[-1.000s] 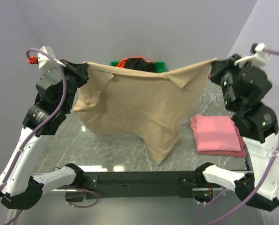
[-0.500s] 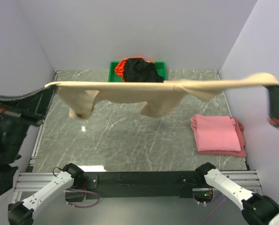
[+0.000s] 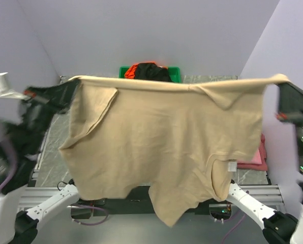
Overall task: Fold and stack the t-shirts
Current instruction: Flatten the tshirt out
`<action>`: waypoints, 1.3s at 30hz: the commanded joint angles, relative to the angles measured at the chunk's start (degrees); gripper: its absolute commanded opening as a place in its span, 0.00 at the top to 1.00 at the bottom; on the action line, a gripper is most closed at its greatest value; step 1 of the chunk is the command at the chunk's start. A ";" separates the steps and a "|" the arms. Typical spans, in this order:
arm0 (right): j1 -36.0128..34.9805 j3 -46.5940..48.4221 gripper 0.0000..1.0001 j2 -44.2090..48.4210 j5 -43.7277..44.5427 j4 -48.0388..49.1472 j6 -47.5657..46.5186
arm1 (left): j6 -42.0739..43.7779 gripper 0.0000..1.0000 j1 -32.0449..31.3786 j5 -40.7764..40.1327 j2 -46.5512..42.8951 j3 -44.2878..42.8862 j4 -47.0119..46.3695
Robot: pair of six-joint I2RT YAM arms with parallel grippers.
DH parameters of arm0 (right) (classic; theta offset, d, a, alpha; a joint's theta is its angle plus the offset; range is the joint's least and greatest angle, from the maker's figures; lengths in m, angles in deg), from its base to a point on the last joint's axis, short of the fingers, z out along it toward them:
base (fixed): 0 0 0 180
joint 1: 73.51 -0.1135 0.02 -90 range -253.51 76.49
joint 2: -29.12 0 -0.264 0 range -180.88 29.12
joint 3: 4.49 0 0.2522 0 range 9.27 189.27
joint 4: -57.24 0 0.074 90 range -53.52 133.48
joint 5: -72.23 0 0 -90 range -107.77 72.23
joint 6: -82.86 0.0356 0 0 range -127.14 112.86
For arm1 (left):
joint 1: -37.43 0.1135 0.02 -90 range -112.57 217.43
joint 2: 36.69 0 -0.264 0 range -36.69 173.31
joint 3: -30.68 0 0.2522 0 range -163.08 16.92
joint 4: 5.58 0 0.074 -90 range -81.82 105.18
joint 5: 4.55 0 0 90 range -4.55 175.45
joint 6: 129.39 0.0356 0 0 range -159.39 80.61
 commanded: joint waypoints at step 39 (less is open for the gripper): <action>4.03 -58.34 0.16 -41.38 -12.61 8.01 17.92 | -9.45 0.01 3.06 7.49 33.63 50.99 -12.67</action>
